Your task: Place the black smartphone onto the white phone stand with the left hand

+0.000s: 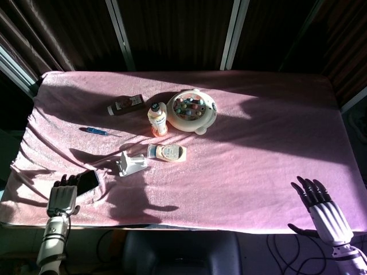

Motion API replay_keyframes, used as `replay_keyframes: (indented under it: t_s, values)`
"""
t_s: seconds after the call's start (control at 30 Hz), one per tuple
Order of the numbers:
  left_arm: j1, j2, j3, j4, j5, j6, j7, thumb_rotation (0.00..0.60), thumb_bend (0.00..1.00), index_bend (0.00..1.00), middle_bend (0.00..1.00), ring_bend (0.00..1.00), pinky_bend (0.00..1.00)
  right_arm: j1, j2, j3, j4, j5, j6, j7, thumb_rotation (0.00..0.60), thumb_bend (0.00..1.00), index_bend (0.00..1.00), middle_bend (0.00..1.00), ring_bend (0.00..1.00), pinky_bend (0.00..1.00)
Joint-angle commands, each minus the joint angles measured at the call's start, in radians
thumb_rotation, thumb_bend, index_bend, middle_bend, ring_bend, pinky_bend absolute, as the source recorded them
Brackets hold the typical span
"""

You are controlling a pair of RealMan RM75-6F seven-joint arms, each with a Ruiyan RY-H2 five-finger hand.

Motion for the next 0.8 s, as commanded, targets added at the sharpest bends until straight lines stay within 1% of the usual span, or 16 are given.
replay_keyframes:
  t_s: [0.03, 0.3, 0.5, 0.6, 0.8]
  values:
    - [-0.079, -0.030, -0.034, 0.000, -0.114, 0.000, 0.052, 0.600, 0.23, 0.05, 0.09, 0.04, 0.19, -0.001, 0.007, 0.002, -0.002, -0.006, -0.005, 0.012, 0.600, 0.24, 0.00, 0.00, 0.00, 0.00]
    - [-0.163, -0.047, -0.052, 0.049, -0.251, -0.053, 0.015, 0.600, 0.23, 0.05, 0.11, 0.05, 0.22, -0.007, 0.017, 0.007, -0.003, -0.021, -0.018, 0.028, 0.600, 0.24, 0.00, 0.00, 0.00, 0.00]
    - [-0.201, -0.042, -0.035, 0.078, -0.309, -0.033, 0.006, 0.600, 0.23, 0.07, 0.12, 0.06, 0.23, -0.011, 0.024, 0.014, -0.001, -0.025, -0.023, 0.046, 0.600, 0.24, 0.00, 0.00, 0.00, 0.00]
    - [-0.216, -0.050, -0.021, 0.099, -0.317, -0.009, 0.007, 0.600, 0.23, 0.07, 0.12, 0.06, 0.23, -0.013, 0.024, 0.017, -0.003, -0.026, -0.028, 0.041, 0.600, 0.24, 0.00, 0.00, 0.00, 0.00]
    - [-0.242, -0.032, -0.004, 0.112, -0.372, -0.051, -0.008, 0.600, 0.24, 0.09, 0.13, 0.07, 0.24, -0.017, 0.020, 0.026, 0.003, -0.035, -0.020, 0.054, 0.600, 0.24, 0.00, 0.00, 0.00, 0.00]
